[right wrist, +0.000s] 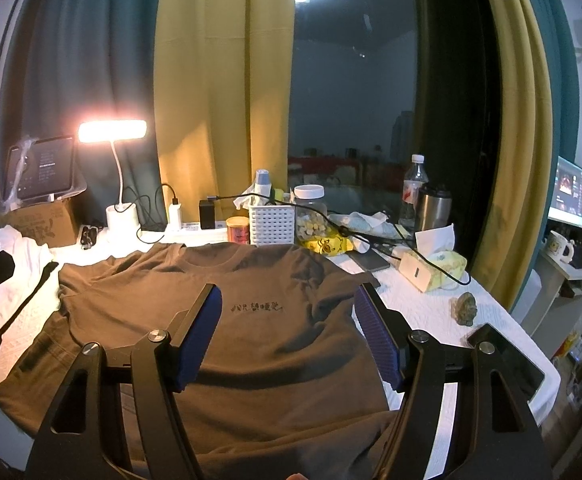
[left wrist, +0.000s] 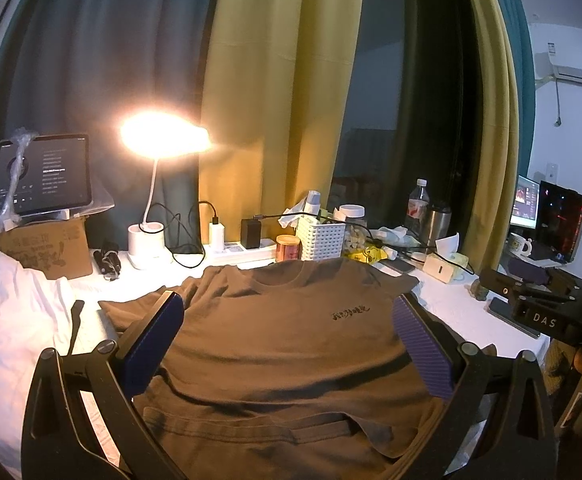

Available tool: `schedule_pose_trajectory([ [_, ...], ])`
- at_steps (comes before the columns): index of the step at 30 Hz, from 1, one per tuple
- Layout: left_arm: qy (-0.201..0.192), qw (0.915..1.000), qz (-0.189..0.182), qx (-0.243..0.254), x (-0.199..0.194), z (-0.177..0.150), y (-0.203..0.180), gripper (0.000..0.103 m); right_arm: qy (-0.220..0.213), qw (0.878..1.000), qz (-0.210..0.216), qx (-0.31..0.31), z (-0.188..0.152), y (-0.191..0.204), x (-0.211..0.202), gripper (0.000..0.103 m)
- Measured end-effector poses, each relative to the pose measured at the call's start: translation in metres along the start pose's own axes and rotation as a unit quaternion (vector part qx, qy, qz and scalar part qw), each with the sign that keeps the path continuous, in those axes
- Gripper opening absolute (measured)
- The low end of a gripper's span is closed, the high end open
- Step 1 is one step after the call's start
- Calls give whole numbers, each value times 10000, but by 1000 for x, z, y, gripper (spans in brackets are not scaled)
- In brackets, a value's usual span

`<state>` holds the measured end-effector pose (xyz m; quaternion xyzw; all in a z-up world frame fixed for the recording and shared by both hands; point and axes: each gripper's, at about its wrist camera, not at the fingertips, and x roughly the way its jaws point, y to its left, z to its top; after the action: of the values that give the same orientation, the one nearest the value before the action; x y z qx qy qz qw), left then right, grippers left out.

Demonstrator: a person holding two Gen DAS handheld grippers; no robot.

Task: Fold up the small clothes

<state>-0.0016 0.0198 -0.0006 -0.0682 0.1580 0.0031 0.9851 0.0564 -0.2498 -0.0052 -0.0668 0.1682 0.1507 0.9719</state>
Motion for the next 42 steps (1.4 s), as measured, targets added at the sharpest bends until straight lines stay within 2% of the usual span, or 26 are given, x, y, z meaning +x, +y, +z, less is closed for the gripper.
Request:
schedule_pose_trajectory([
  [14, 2, 10000, 24, 1, 3, 2, -1, 102, 86, 9999, 14, 50, -12, -8, 6, 72],
  [23, 126, 9999, 97, 44, 27, 10, -7, 102, 294, 9995, -27, 145, -6, -20, 25, 72],
  [32, 362, 9992, 84, 123, 57, 16, -15, 102, 672, 9971, -115, 332, -5, -53, 63, 72],
  [42, 669, 9976, 121, 141, 97, 19, -23, 102, 1073, 9928, -4, 528, -9, -84, 113, 72],
])
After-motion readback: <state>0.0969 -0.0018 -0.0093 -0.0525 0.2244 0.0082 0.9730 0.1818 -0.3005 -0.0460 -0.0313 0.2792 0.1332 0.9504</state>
